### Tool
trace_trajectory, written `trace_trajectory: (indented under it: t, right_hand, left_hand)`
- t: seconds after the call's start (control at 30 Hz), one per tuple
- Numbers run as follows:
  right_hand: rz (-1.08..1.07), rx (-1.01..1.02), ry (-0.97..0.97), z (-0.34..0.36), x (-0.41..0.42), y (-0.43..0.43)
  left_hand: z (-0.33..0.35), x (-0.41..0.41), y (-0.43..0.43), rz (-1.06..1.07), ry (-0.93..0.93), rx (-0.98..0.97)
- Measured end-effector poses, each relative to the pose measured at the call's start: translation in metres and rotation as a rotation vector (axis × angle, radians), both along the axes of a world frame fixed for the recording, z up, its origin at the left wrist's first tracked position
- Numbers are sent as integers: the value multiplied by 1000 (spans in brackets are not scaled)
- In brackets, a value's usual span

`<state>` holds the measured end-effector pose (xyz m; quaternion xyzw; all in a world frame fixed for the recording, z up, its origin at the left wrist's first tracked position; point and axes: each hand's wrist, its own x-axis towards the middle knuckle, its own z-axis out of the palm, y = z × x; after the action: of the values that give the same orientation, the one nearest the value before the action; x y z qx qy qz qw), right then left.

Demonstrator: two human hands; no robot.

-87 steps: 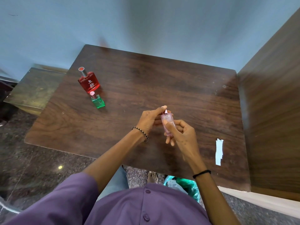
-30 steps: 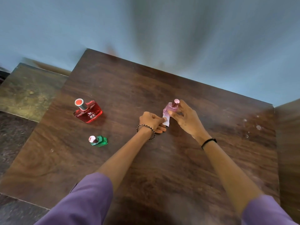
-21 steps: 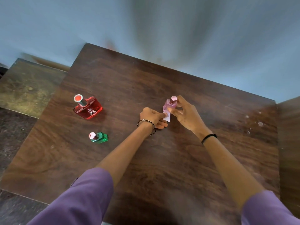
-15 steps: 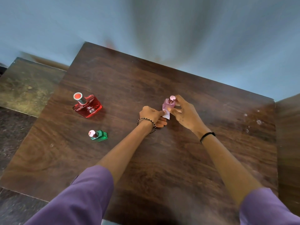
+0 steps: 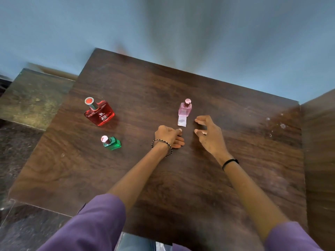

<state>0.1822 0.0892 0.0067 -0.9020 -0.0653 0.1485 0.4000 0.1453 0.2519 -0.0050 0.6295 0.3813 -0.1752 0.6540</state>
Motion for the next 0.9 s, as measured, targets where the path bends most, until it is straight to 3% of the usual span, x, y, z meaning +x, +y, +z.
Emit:
trace_trajectory:
  t: [0.3,0.53,0.7,0.9]
  right_hand:
    - [-83,30,4,4,-96,-59]
    - [-223,11,-47,7,-170,-135]
    - [-336,-34,-63,7,-208,-192]
    - [-345,-141,-59,4,-236,-240]
  left_hand:
    - [0,-69,-70,-272,-71,127]
    - [7,-108,-136,-723,-187,305]
    - [15,-121,-173,-1038,-332,461]
    - [18,-131,-202,-1252,-535,472]
